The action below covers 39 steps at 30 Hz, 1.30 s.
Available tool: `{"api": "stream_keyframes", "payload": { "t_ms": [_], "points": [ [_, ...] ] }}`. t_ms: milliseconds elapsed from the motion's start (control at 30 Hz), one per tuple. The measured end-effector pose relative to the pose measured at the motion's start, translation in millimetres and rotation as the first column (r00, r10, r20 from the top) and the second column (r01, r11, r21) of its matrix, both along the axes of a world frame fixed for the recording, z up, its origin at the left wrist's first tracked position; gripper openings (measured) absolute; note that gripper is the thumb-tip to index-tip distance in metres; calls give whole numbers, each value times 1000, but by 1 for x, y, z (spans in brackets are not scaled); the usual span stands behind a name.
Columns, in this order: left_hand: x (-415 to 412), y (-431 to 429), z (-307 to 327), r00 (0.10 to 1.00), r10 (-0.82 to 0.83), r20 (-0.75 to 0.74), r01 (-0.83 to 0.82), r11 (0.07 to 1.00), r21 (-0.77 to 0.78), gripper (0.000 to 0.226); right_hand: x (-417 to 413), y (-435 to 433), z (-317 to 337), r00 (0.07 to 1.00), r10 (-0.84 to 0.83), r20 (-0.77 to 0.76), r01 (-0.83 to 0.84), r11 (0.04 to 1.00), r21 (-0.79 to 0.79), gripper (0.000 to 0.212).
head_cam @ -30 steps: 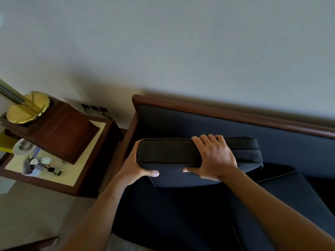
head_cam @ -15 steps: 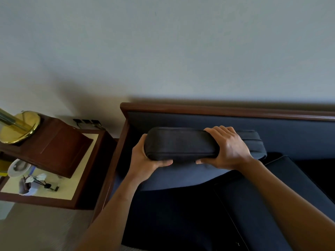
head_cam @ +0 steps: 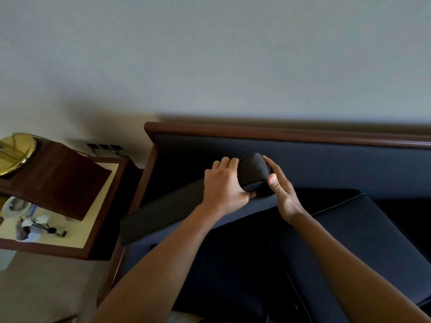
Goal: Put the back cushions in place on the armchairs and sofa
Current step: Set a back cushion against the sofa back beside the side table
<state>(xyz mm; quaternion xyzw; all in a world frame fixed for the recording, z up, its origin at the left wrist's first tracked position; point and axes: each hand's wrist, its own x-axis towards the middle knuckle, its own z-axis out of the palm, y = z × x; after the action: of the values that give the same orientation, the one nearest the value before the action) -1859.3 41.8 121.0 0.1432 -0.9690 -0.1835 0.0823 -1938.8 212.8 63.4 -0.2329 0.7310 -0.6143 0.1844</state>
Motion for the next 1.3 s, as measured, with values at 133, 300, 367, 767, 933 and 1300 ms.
{"api": "stream_keyframes", "payload": {
  "t_ms": [133,300,367,767,933,1300],
  "points": [
    [-19,19,-34,995,-85,-61,86,996,12,100,-21,8,-14,981,-169,97,167,986,24,91],
    [2,14,-88,985,-149,88,159,980,-123,92,-47,32,-46,895,-400,199,370,913,173,74],
    [23,1,-109,981,-98,167,127,977,-172,82,-50,47,-62,843,-502,192,452,856,251,63],
    [88,-76,-140,799,597,71,-565,785,-254,64,-47,53,-88,768,-637,64,606,755,251,54],
    [86,-93,-143,710,700,-75,-704,705,-88,60,-56,34,-87,708,-704,61,679,701,219,52],
    [50,-136,-139,347,937,-39,-627,263,734,69,-57,0,-71,544,-833,97,809,552,203,49]
  ]
}}
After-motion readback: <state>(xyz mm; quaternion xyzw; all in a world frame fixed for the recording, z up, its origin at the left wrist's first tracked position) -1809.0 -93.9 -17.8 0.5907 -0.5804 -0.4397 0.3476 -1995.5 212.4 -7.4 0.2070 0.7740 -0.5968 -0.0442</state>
